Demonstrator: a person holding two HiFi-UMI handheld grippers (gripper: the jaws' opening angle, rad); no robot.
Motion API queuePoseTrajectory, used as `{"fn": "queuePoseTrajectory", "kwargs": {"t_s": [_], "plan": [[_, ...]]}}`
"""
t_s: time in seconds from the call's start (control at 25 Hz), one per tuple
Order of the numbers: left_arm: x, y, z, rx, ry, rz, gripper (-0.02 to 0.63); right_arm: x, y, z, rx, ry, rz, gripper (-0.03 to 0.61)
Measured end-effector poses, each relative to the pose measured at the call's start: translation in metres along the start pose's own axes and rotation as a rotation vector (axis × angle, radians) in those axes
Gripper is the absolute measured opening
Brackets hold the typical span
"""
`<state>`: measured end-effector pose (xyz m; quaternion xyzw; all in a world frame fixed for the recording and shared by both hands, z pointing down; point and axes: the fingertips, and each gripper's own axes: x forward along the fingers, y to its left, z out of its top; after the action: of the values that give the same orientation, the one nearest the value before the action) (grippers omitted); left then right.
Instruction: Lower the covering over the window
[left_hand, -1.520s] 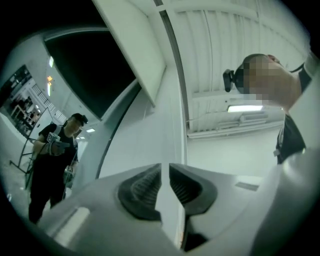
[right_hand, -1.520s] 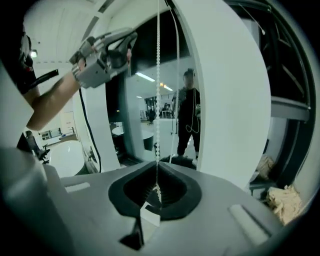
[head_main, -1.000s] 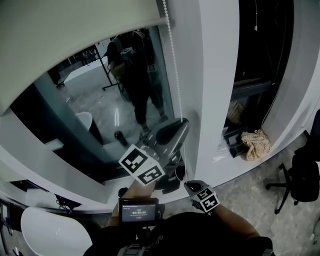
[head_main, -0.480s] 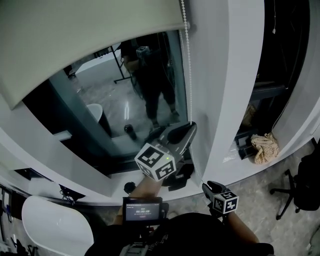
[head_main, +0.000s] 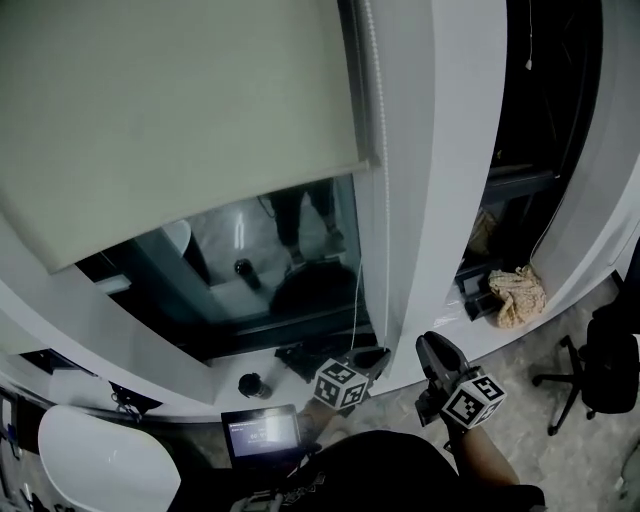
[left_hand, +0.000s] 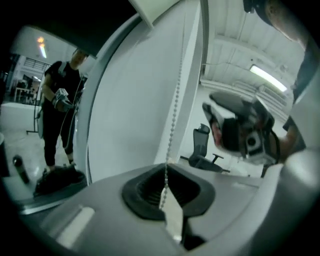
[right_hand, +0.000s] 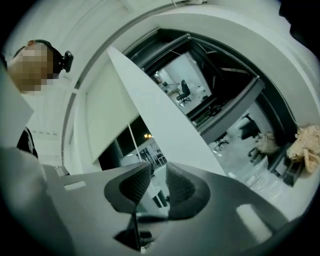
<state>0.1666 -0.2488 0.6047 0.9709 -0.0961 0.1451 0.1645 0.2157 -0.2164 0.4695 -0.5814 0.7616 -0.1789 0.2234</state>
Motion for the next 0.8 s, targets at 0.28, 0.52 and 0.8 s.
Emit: {"fn": "queuePoseTrajectory", "kwargs": {"t_s": [0.28,0.52,0.8], "plan": [[0.001,-0.02,-0.077,-0.091,0.121,-0.038,0.009,0.029,0.093,0.096,-0.171,-0.131,0.24,0.092],[-0.004,-0.008,-0.179,-0.154,0.379,-0.02,0.009,0.061,0.149,0.151,-0.268,-0.15,0.324,0.11],[-0.009,-0.026,-0.183,-0.158,0.409,-0.079,0.009,0.087,0.186,0.175,-0.386,-0.136,0.359,0.124]]}}
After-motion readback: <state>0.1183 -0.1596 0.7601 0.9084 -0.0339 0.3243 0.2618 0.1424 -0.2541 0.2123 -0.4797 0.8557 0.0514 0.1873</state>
